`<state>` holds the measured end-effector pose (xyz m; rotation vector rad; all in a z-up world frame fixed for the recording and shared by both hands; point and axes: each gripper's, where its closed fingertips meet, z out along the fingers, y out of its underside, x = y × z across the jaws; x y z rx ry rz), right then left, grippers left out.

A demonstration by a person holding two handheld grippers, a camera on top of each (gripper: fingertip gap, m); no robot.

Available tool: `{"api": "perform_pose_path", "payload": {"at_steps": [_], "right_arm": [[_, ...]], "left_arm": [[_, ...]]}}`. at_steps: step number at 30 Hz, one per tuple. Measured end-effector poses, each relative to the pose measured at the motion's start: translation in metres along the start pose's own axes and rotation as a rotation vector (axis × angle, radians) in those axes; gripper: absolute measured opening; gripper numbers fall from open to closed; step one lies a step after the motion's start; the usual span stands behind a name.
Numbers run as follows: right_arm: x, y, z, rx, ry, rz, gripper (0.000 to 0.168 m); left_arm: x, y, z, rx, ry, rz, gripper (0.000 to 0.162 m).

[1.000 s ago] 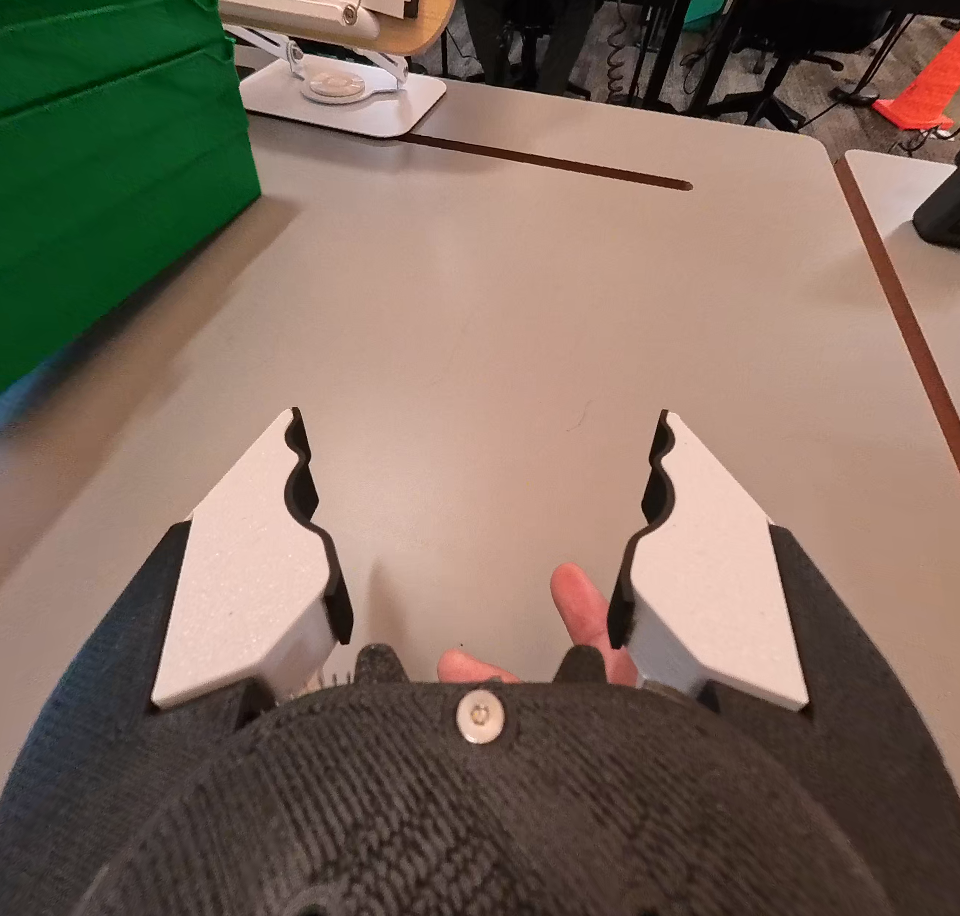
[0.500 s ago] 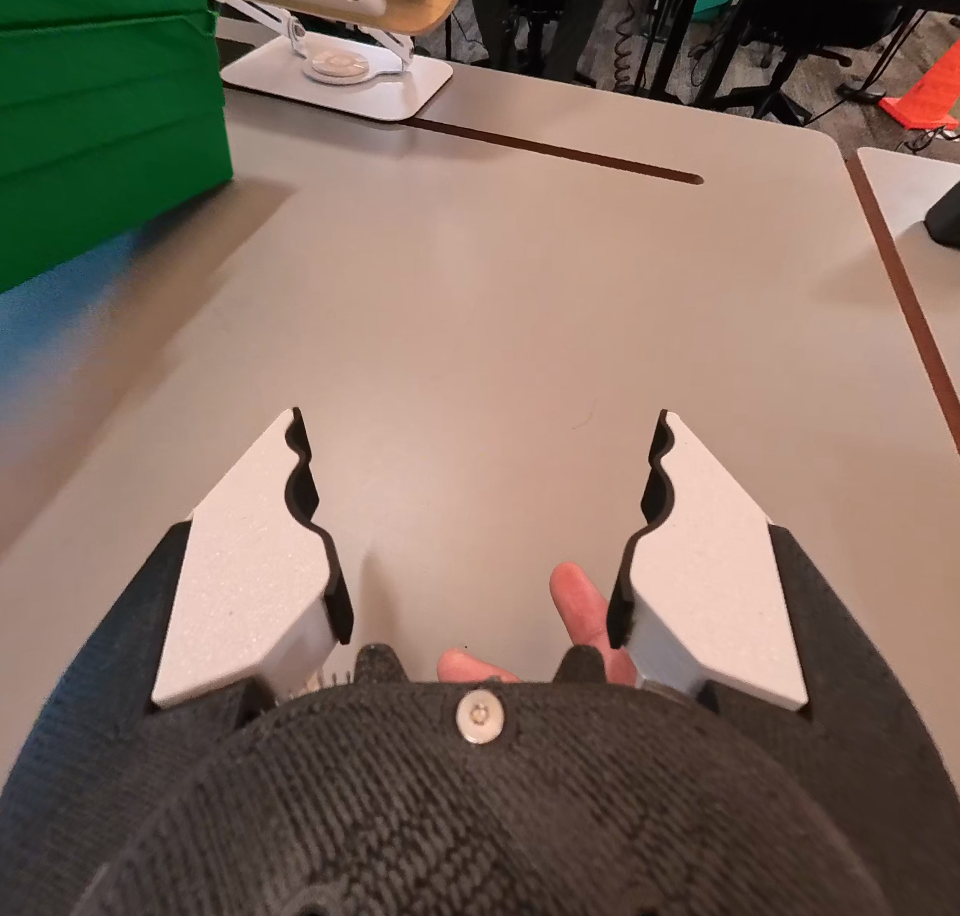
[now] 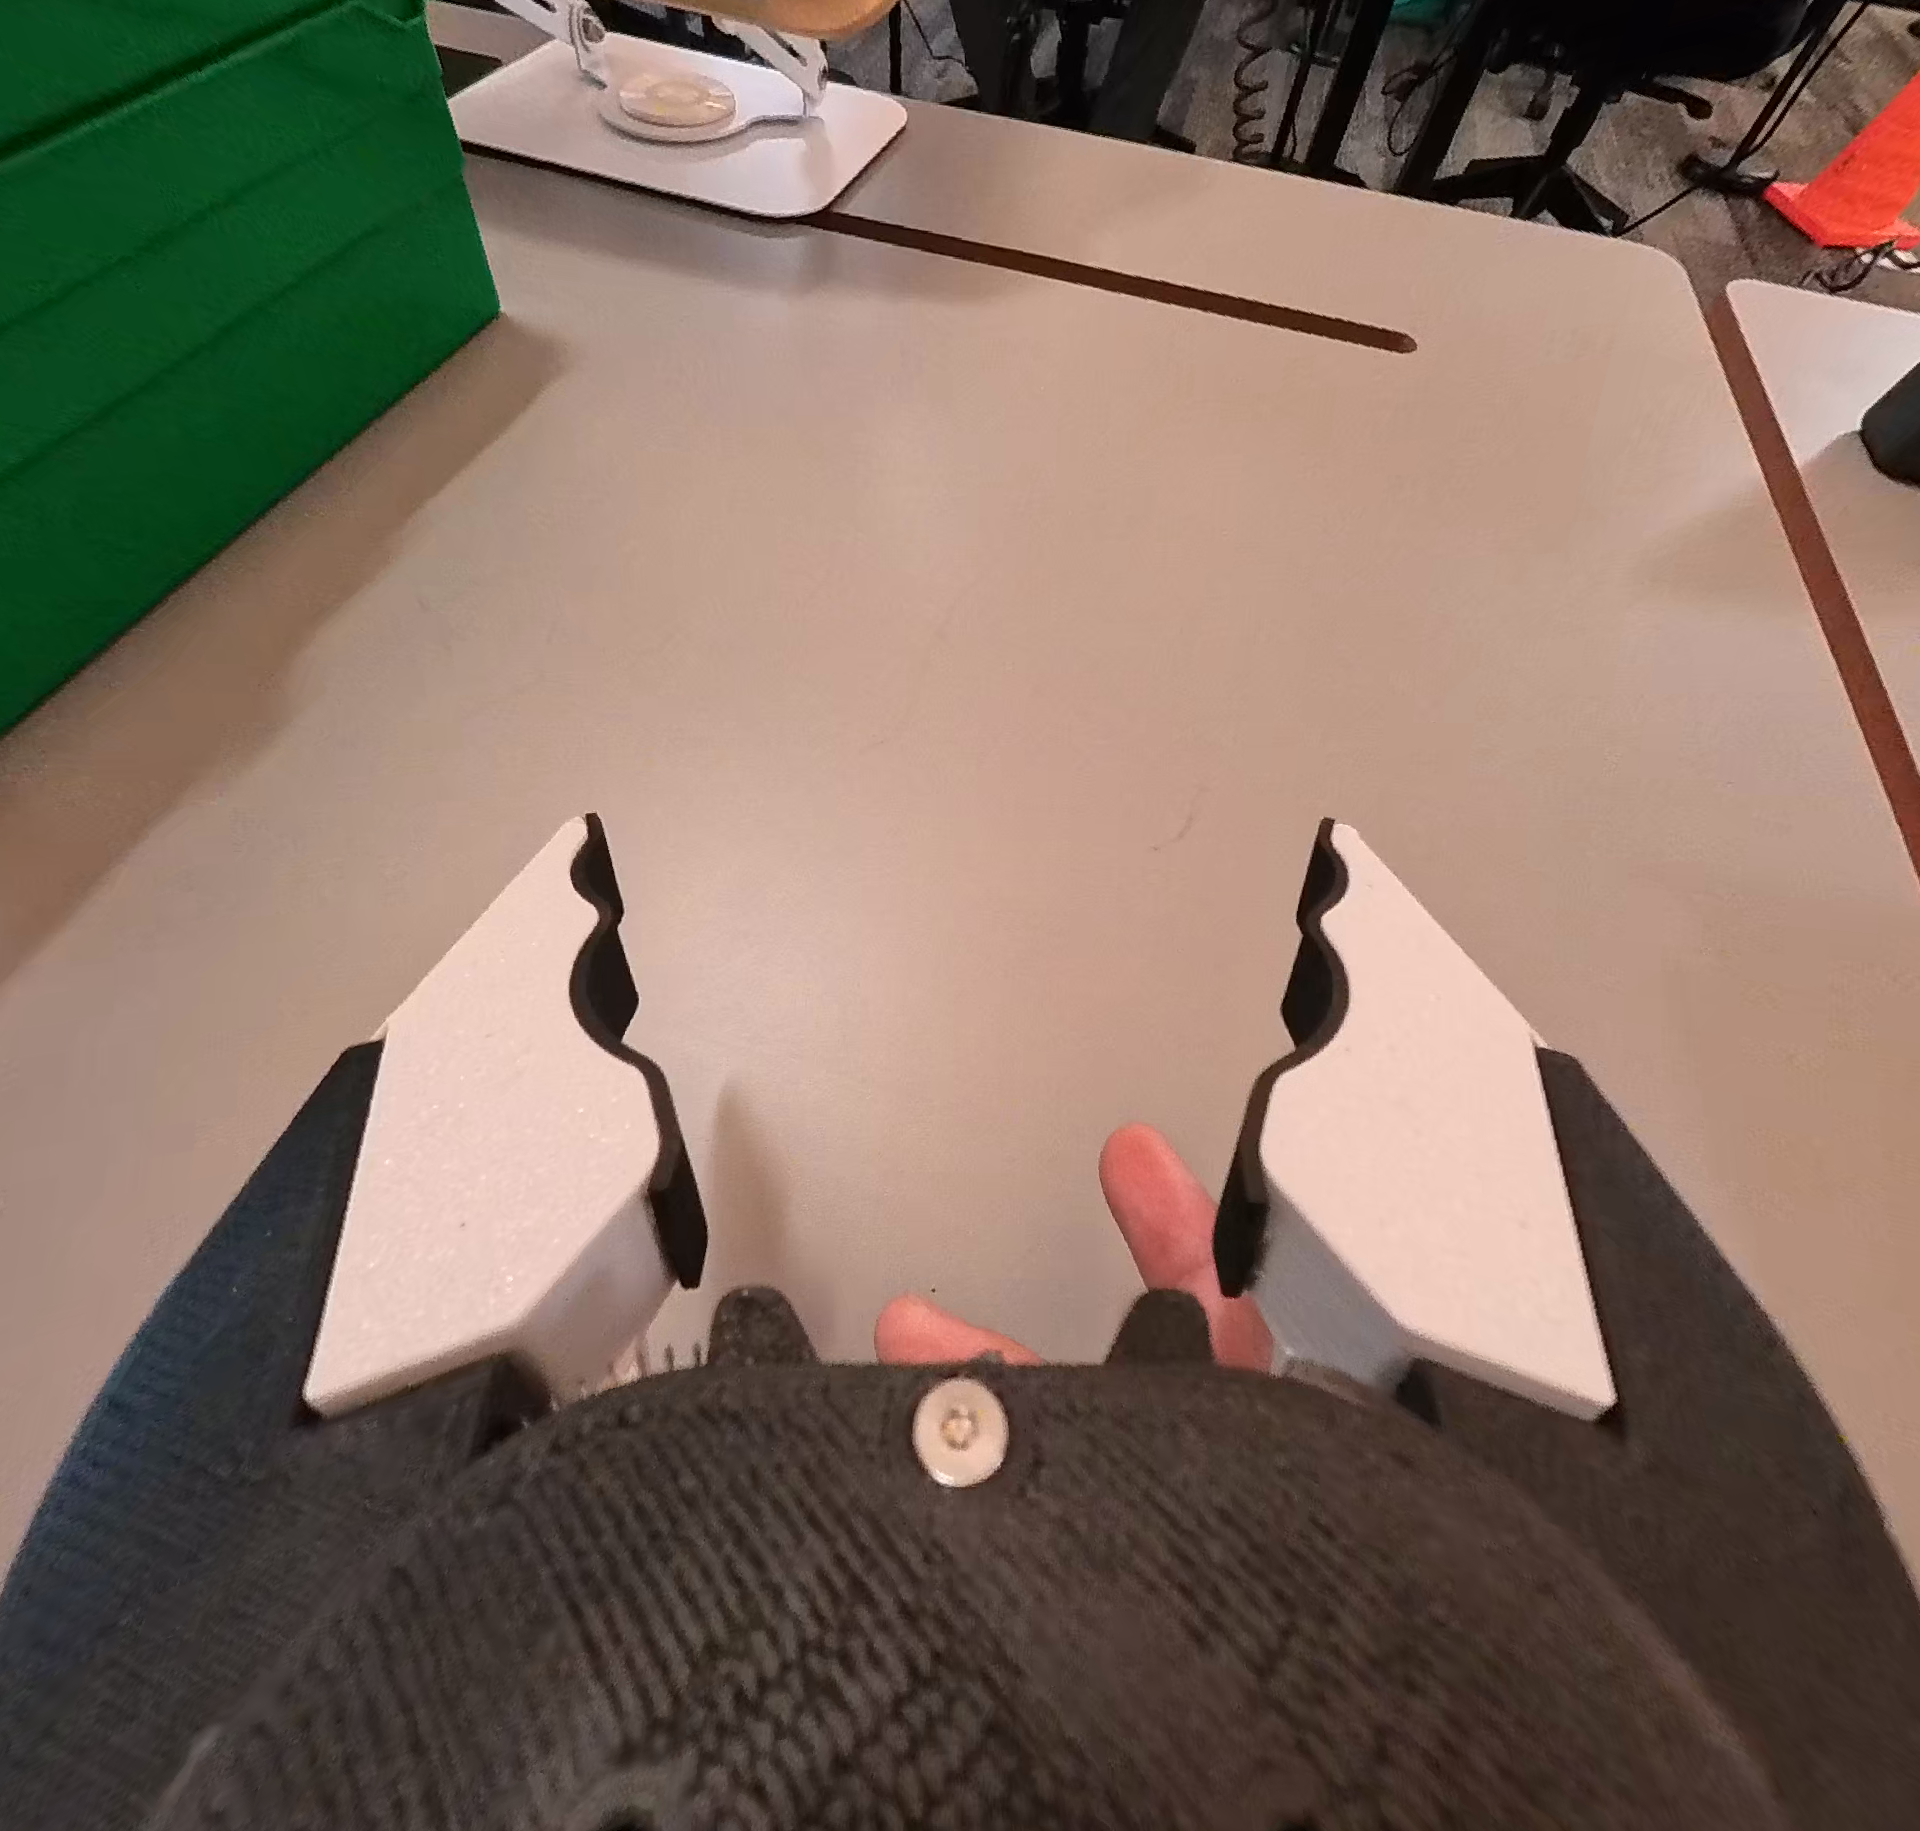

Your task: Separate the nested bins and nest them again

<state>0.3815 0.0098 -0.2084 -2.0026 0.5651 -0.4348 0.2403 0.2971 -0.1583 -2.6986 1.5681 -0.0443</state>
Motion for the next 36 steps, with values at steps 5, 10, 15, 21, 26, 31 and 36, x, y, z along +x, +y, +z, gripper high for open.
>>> {"api": "perform_pose_path", "payload": {"at_steps": [5, 10, 15, 21, 26, 31, 36], "right_arm": [[-0.001, 0.003, 0.002, -0.009, -0.002, -0.002, 0.128], [-0.001, 0.004, 0.003, -0.011, -0.003, -0.001, 0.128], [0.000, 0.005, 0.004, -0.014, -0.003, 0.000, 0.128], [0.002, 0.003, 0.002, -0.006, -0.002, 0.007, 0.128], [0.003, 0.004, 0.004, -0.008, -0.005, 0.015, 0.128], [0.002, 0.003, 0.003, -0.005, -0.007, 0.009, 0.128], [0.002, 0.003, 0.003, -0.006, -0.007, 0.008, 0.128]], "left_arm": [[0.002, 0.000, 0.001, 0.006, -0.003, 0.006, 0.122], [0.000, 0.001, 0.004, -0.013, -0.052, 0.017, 0.126], [-0.002, 0.002, 0.004, -0.038, -0.104, 0.024, 0.112], [-0.004, 0.003, -0.002, -0.082, -0.091, 0.025, 0.101], [-0.002, 0.003, -0.010, -0.091, -0.052, 0.000, 0.098], [0.000, 0.005, -0.016, -0.107, -0.055, 0.008, 0.099], [0.003, -0.001, -0.026, -0.065, -0.031, -0.006, 0.096]]}}
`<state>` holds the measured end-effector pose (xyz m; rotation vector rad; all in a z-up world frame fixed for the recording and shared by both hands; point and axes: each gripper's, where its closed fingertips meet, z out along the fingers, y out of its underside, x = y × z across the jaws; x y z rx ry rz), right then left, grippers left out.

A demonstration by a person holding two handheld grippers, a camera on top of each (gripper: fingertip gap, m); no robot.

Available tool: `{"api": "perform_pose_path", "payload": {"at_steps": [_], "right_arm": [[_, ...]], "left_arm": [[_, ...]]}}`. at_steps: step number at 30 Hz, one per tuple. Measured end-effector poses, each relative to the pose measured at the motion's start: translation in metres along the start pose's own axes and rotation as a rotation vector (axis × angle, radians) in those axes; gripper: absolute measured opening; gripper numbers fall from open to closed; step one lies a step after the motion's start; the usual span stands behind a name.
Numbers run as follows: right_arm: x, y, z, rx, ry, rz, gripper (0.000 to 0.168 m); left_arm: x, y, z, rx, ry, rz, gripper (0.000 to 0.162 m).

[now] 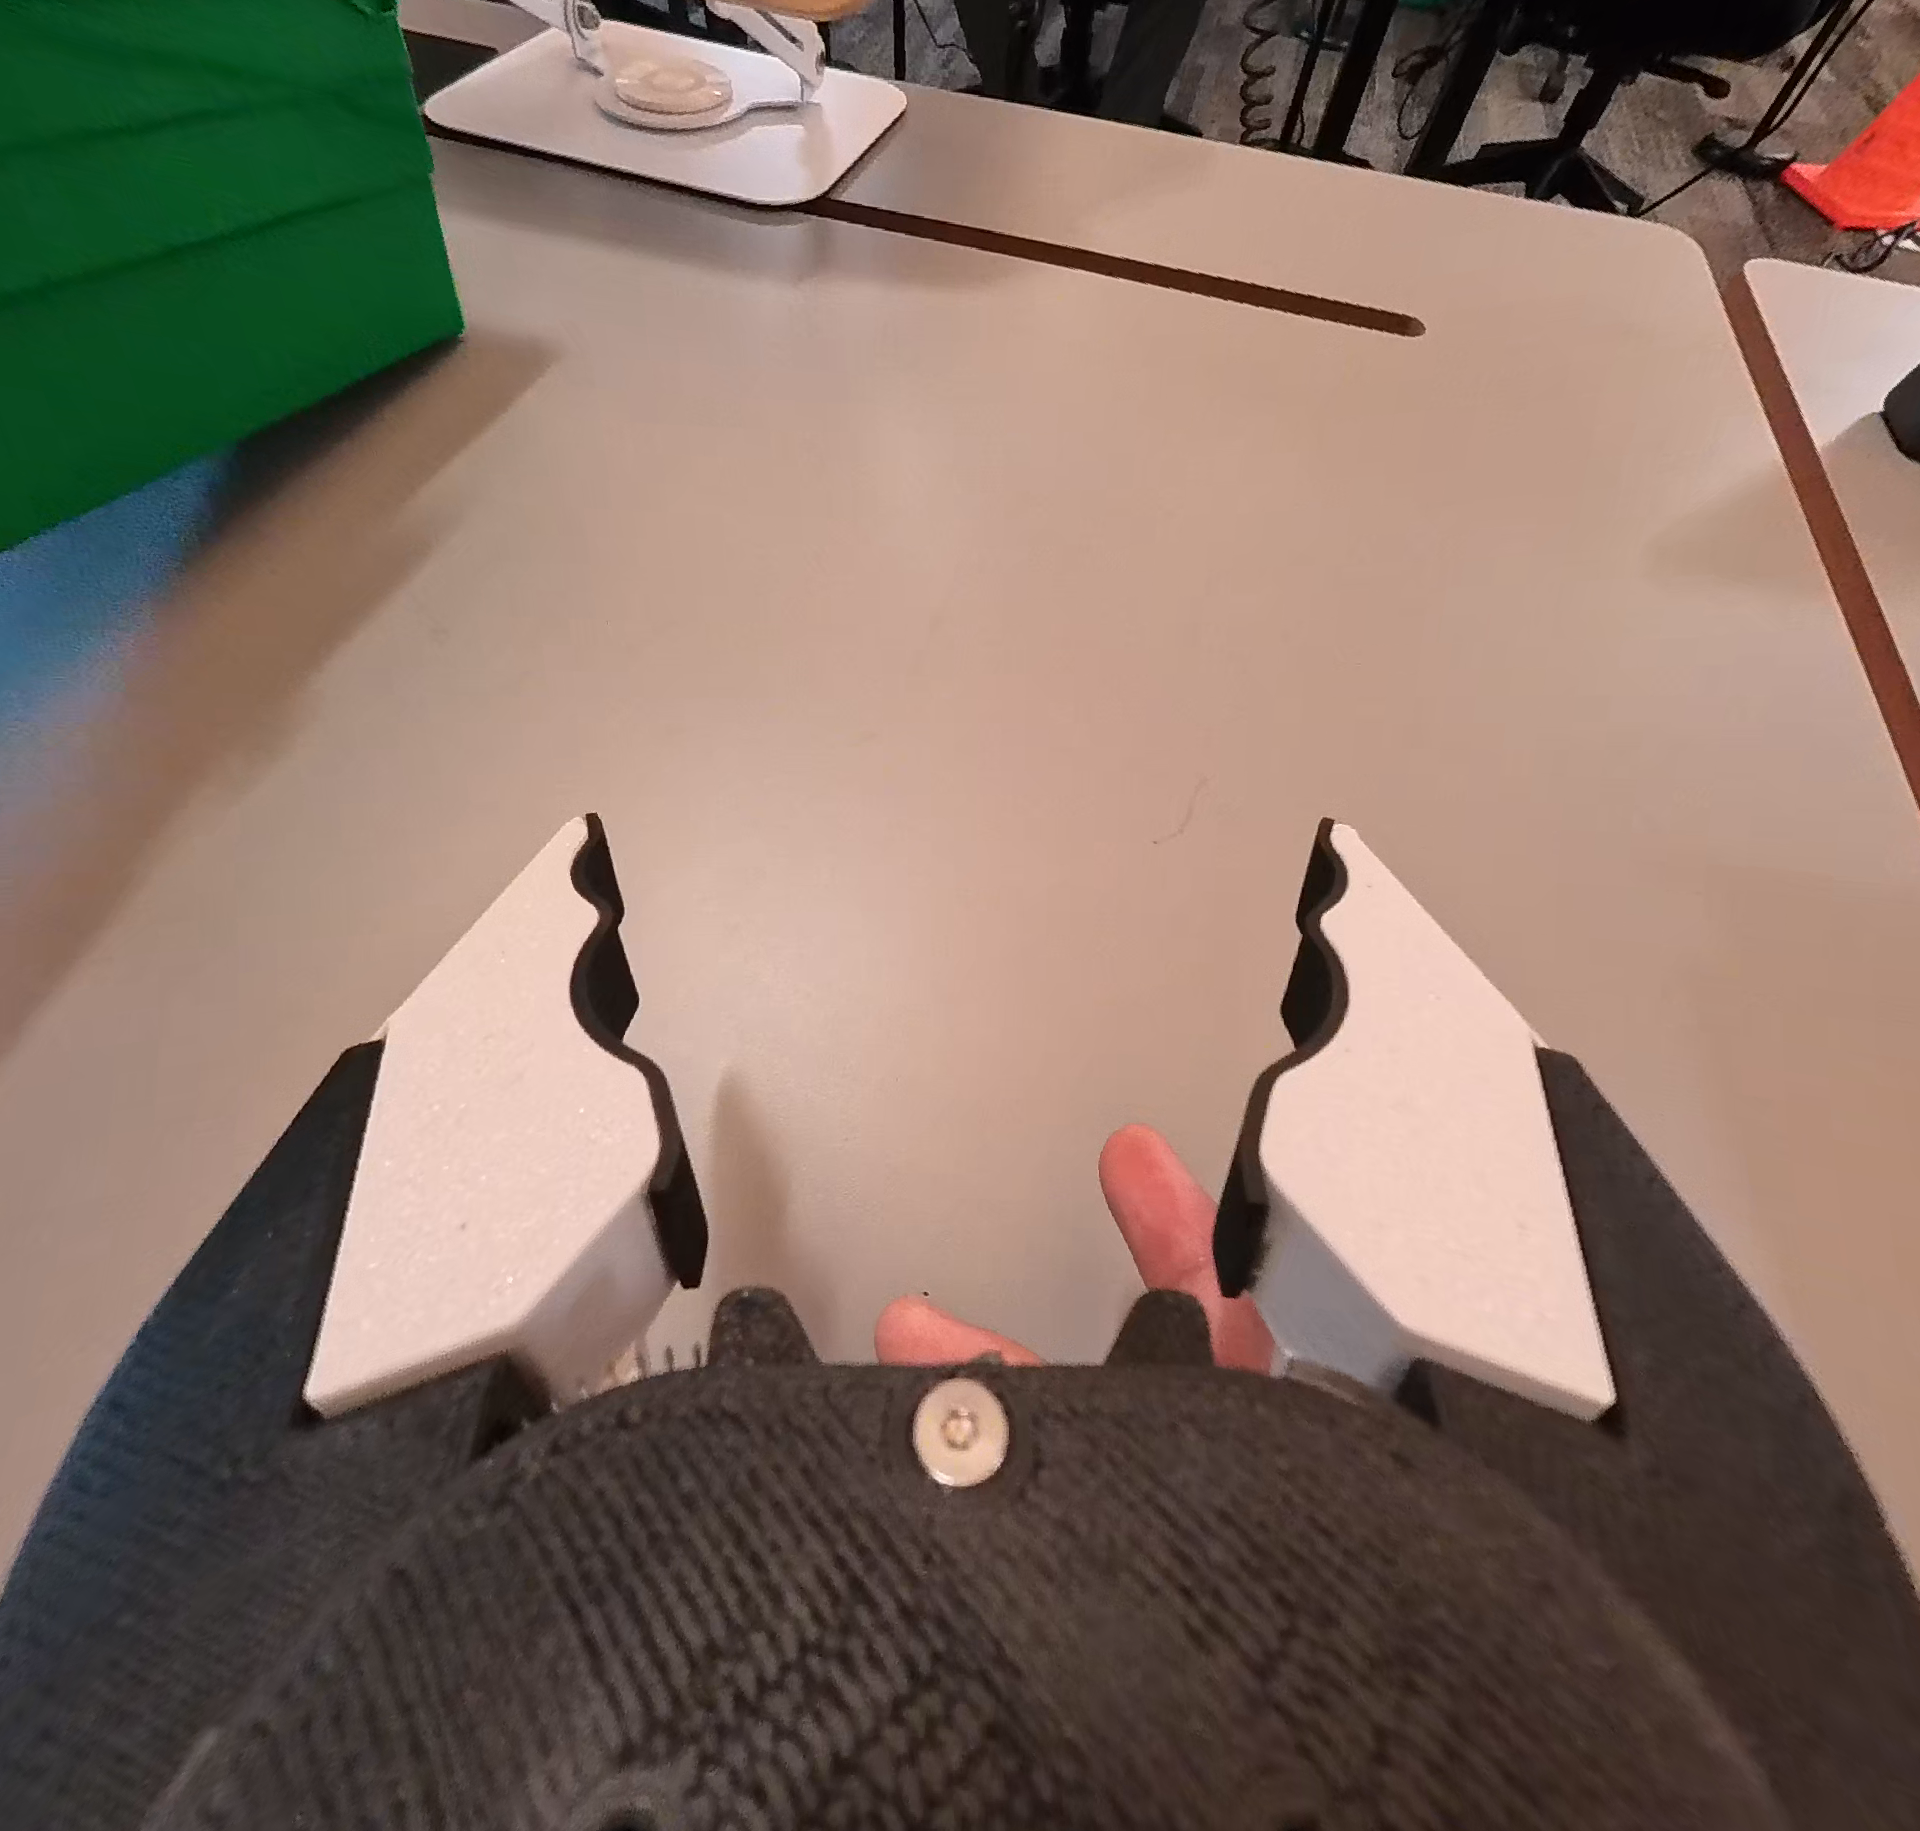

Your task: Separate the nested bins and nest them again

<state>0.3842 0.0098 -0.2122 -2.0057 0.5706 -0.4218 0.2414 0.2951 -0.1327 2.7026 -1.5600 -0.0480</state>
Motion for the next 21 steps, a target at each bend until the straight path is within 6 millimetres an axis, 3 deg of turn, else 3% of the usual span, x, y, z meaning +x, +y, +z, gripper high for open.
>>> {"api": "perform_pose_path", "payload": {"at_steps": [12, 21], "right_arm": [[0.002, 0.001, 0.000, 0.000, 0.000, 0.007, 0.128], [-0.003, 0.004, 0.004, -0.013, -0.008, -0.003, 0.128]], "left_arm": [[-0.011, 0.000, -0.013, 0.025, 0.003, -0.025, 0.090], [-0.016, -0.004, -0.061, 0.099, -0.009, -0.026, 0.088]]}}
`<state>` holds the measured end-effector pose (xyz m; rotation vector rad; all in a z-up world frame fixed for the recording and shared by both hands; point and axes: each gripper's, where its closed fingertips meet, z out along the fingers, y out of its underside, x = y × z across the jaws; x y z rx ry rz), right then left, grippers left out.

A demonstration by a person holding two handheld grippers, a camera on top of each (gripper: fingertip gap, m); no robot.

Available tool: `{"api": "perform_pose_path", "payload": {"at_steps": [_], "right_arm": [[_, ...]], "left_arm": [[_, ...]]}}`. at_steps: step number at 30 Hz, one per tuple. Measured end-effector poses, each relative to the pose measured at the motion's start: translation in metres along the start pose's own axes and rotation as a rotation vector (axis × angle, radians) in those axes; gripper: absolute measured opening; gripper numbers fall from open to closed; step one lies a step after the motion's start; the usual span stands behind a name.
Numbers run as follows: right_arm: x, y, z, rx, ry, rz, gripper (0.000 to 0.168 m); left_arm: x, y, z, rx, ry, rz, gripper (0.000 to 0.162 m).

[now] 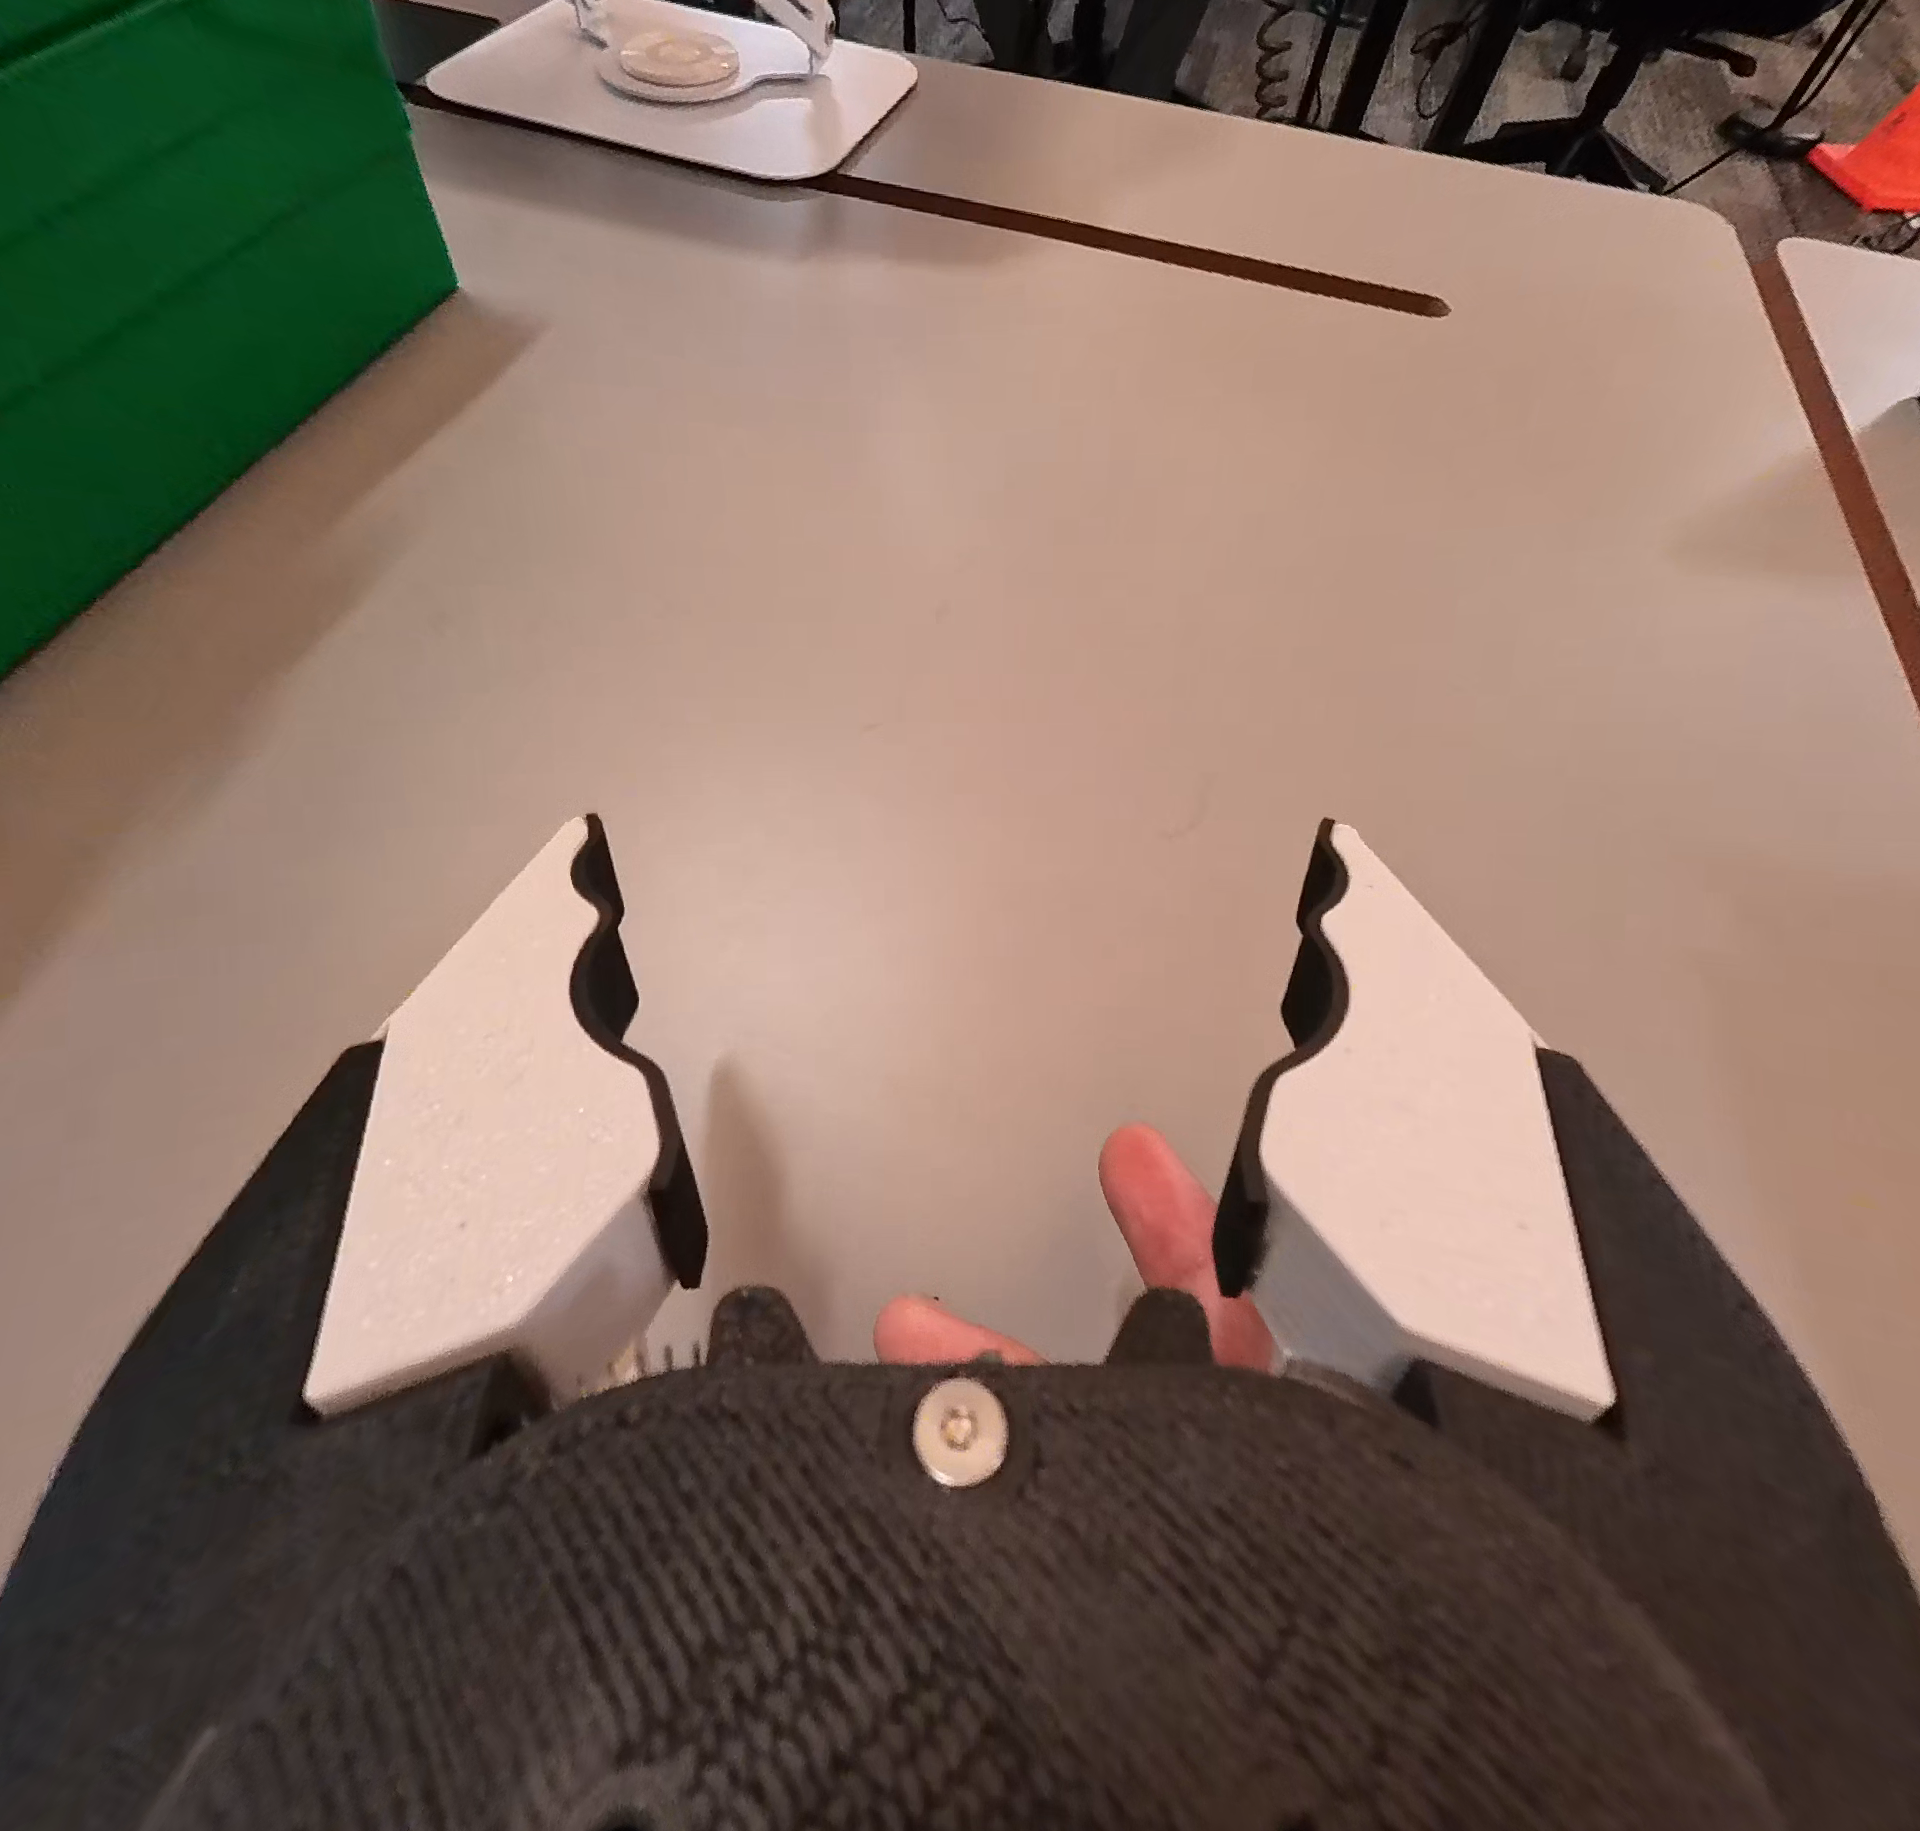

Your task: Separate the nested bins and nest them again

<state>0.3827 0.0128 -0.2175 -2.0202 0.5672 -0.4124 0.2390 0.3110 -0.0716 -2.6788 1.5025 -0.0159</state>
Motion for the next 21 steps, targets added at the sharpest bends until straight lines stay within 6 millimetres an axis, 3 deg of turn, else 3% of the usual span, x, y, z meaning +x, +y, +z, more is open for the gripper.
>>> {"api": "perform_pose_path", "payload": {"at_steps": [5, 9, 12, 16, 21], "right_arm": [[-0.003, -0.001, -0.001, 0.002, -0.001, -0.013, 0.128], [-0.001, 0.000, -0.001, -0.001, 0.001, -0.005, 0.128], [0.002, 0.003, 0.000, -0.007, 0.003, 0.000, 0.128], [0.006, 0.003, 0.000, -0.007, 0.012, 0.009, 0.128], [0.009, 0.005, 0.001, -0.013, 0.023, 0.010, 0.128]], "left_arm": [[-0.014, -0.006, -0.032, 0.055, 0.027, -0.011, 0.088], [-0.048, -0.006, -0.058, 0.082, -0.005, -0.031, 0.088], [-0.080, -0.006, -0.064, 0.098, -0.019, -0.046, 0.089], [-0.126, -0.005, -0.046, 0.104, -0.031, -0.068, 0.091], [-0.169, 0.000, 0.006, 0.088, -0.019, -0.110, 0.092]]}}
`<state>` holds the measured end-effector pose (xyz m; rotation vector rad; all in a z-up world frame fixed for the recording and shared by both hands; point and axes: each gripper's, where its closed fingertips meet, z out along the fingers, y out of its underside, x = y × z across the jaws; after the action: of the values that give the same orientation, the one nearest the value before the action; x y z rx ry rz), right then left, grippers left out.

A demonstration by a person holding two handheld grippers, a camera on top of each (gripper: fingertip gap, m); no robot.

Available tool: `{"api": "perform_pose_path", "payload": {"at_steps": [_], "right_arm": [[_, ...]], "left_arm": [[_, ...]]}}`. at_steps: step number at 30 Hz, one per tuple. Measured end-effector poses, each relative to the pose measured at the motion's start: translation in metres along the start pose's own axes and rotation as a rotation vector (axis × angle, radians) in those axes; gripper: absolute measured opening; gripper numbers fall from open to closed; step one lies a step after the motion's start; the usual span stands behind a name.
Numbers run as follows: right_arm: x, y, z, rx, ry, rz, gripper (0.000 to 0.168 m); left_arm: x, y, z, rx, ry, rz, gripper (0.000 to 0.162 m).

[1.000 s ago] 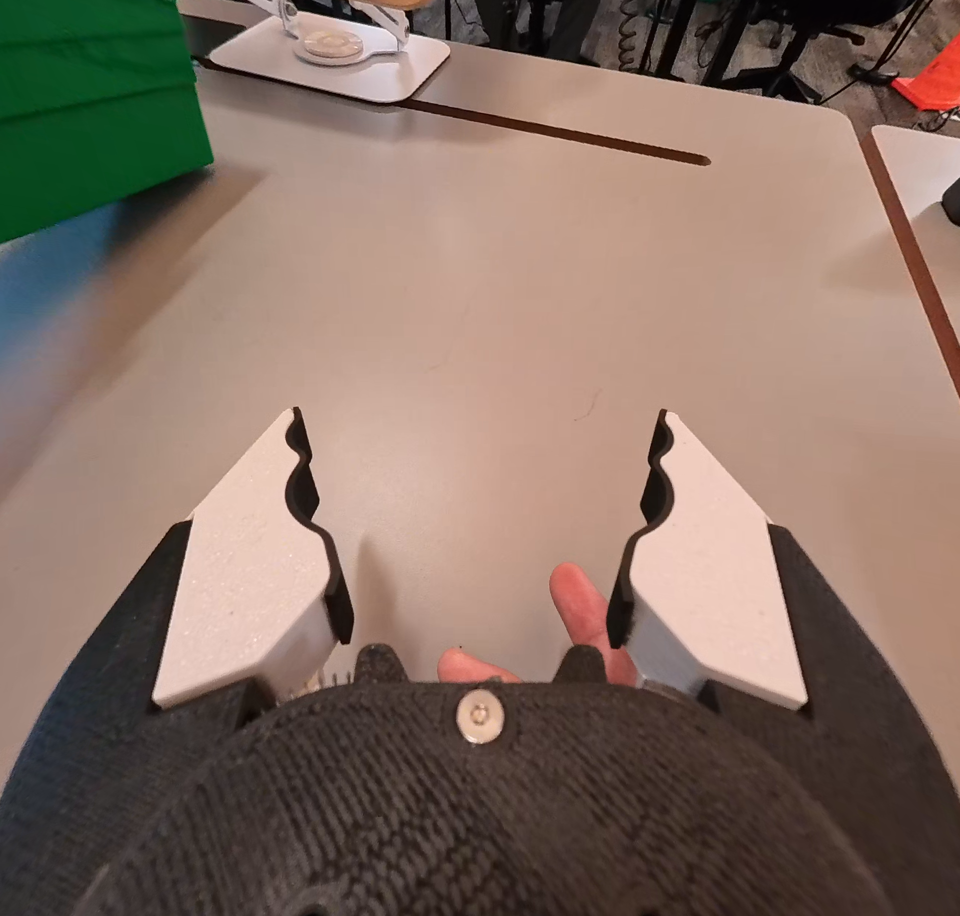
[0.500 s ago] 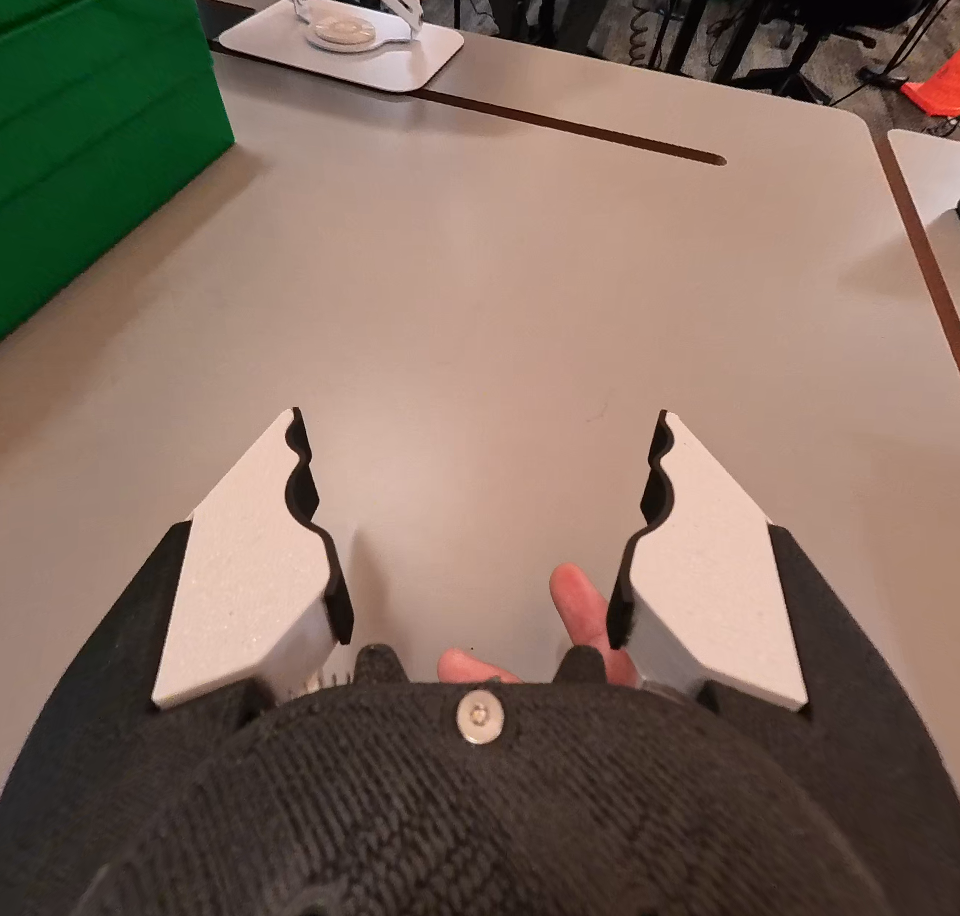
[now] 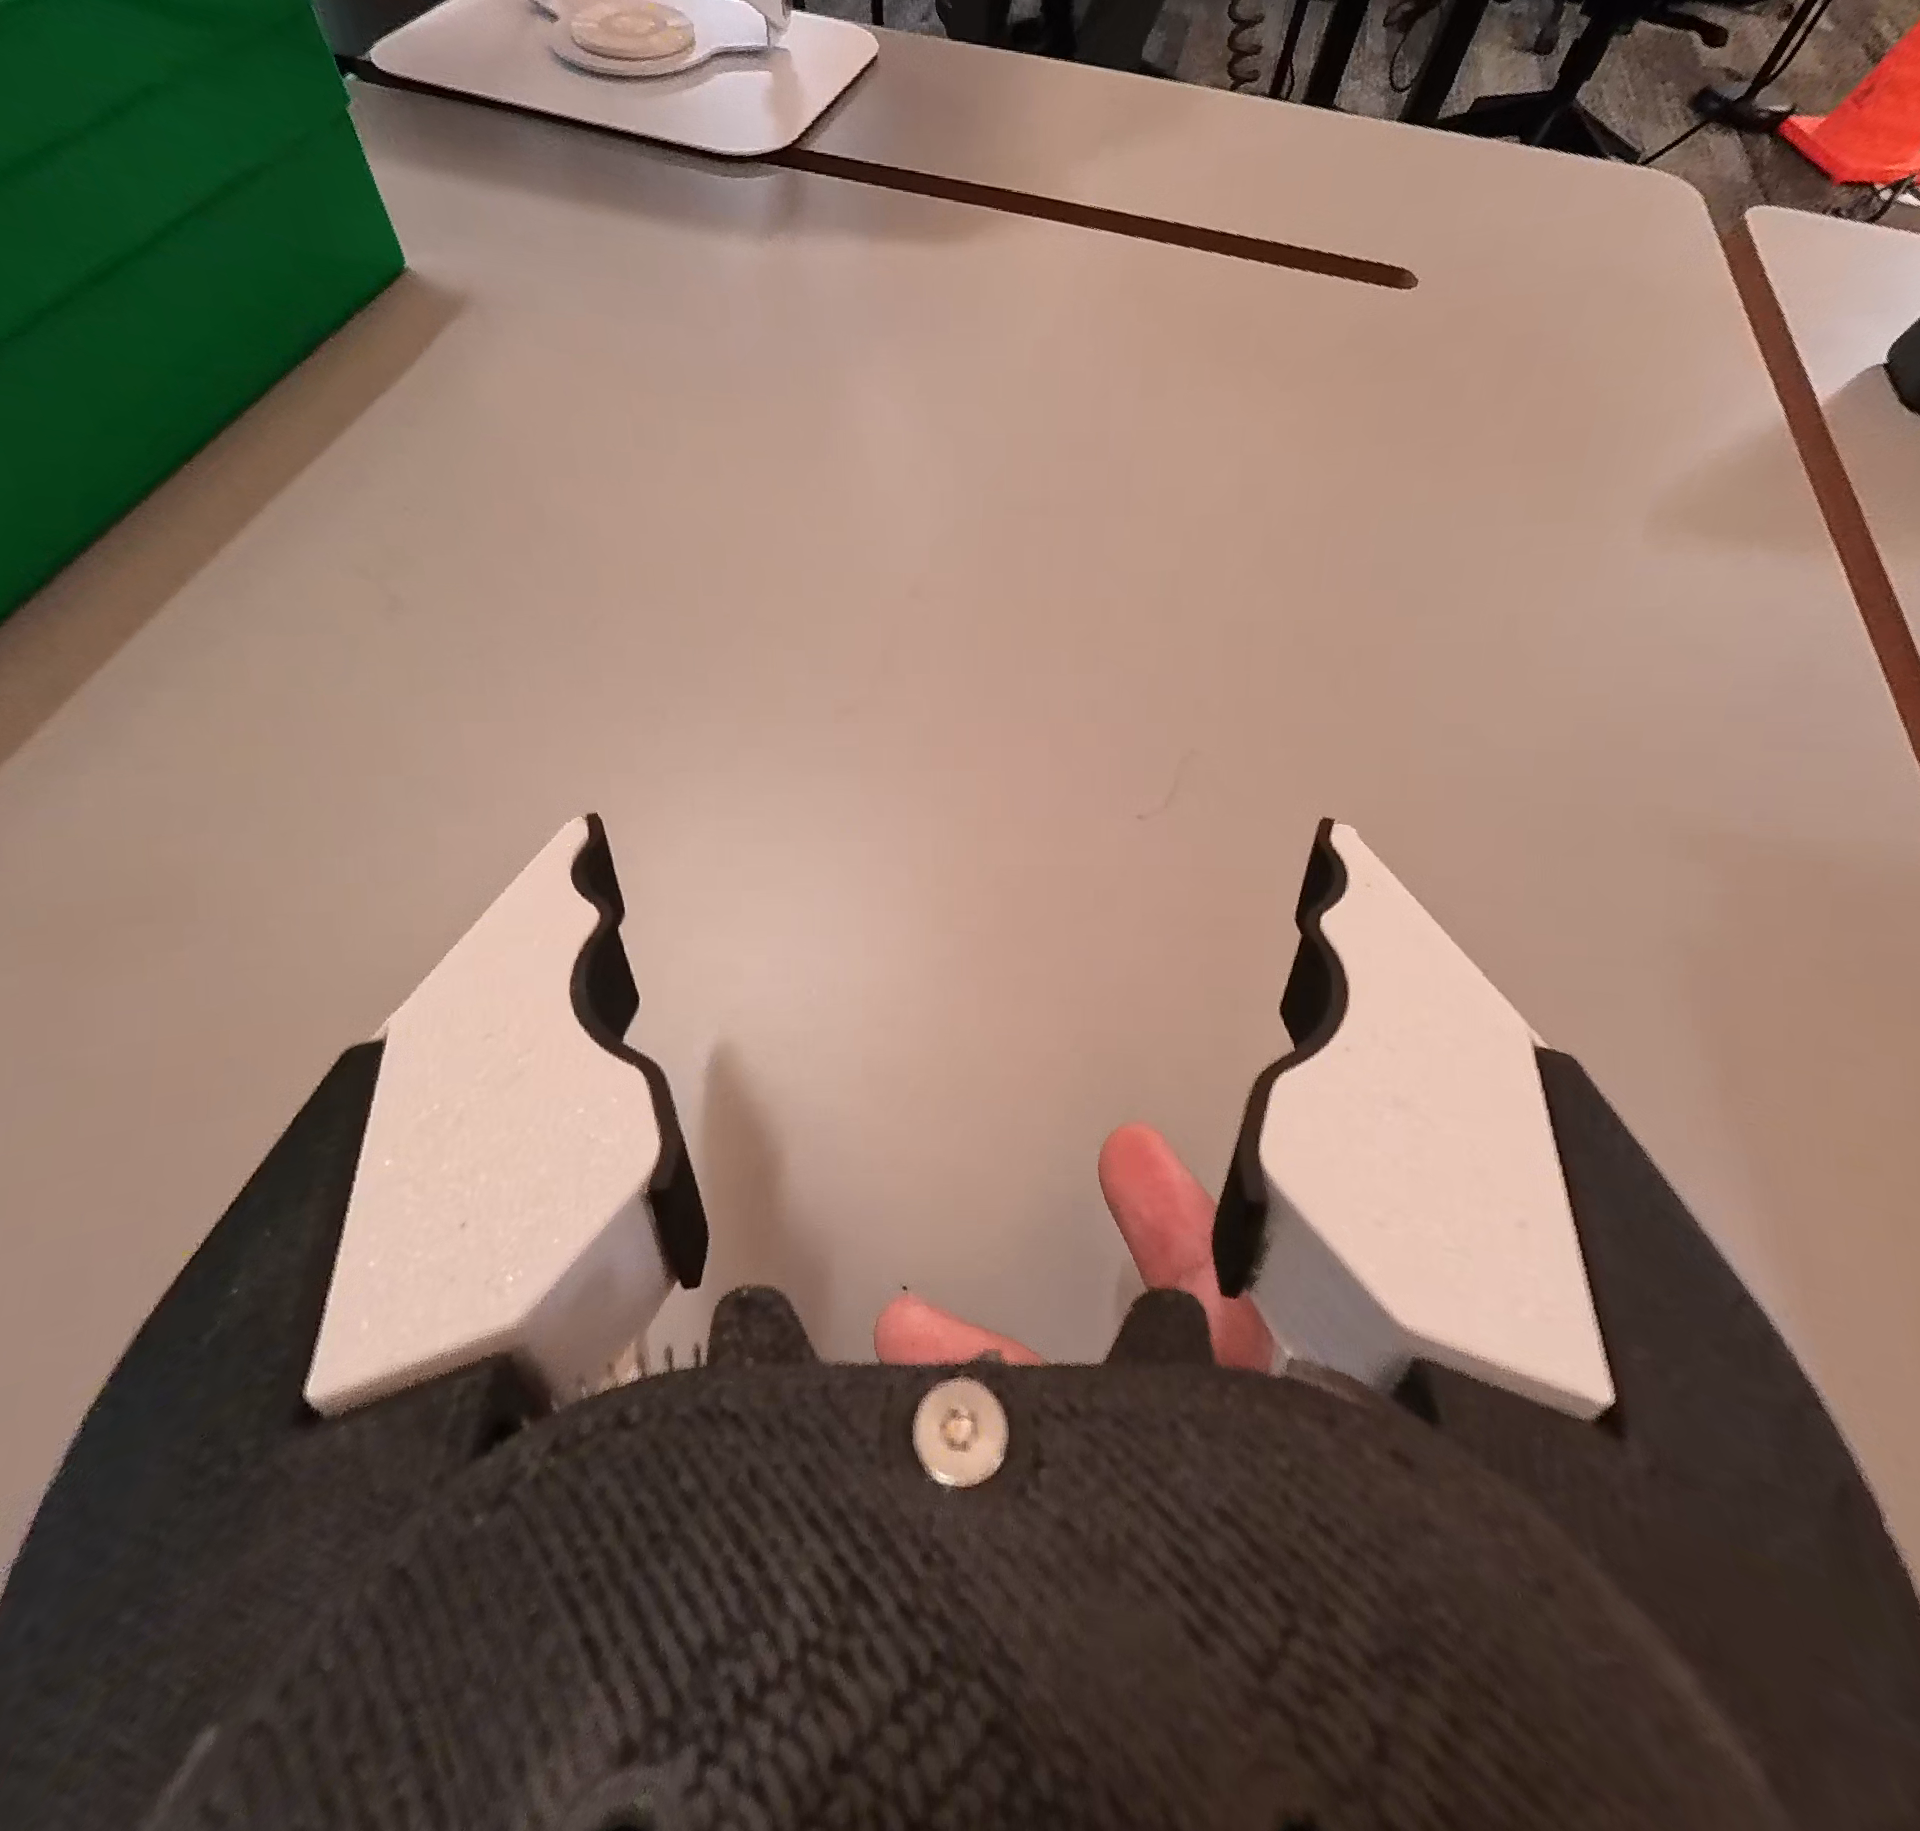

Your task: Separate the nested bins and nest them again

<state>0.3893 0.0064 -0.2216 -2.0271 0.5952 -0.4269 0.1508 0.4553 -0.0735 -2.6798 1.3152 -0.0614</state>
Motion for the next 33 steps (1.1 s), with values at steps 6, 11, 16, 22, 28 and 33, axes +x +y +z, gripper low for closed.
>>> {"api": "perform_pose_path", "payload": {"at_steps": [6, 11, 16, 22, 28, 33], "right_arm": [[-0.008, 0.002, 0.006, -0.020, -0.003, -0.032, 0.128], [-0.016, 0.005, 0.013, -0.040, -0.008, -0.061, 0.129], [-0.019, 0.006, 0.017, -0.050, -0.015, -0.067, 0.129], [-0.020, 0.007, 0.019, -0.053, -0.016, -0.066, 0.129], [-0.027, 0.003, 0.017, -0.052, -0.035, -0.028, 0.134], [-0.046, -0.007, 0.008, -0.038, -0.111, 0.039, 0.132]], "left_arm": [[-0.018, 0.007, 0.068, -0.026, 0.013, 0.002, 0.093], [-0.023, 0.008, 0.107, -0.013, 0.005, -0.002, 0.092], [-0.032, 0.024, 0.135, -0.059, -0.009, 0.004, 0.091], [-0.032, 0.027, 0.136, -0.045, 0.001, 0.010, 0.095], [-0.031, 0.030, 0.134, -0.059, -0.073, 0.089, 0.119], [-0.021, -0.029, 0.051, 0.444, -0.085, 0.168, 0.106]]}}
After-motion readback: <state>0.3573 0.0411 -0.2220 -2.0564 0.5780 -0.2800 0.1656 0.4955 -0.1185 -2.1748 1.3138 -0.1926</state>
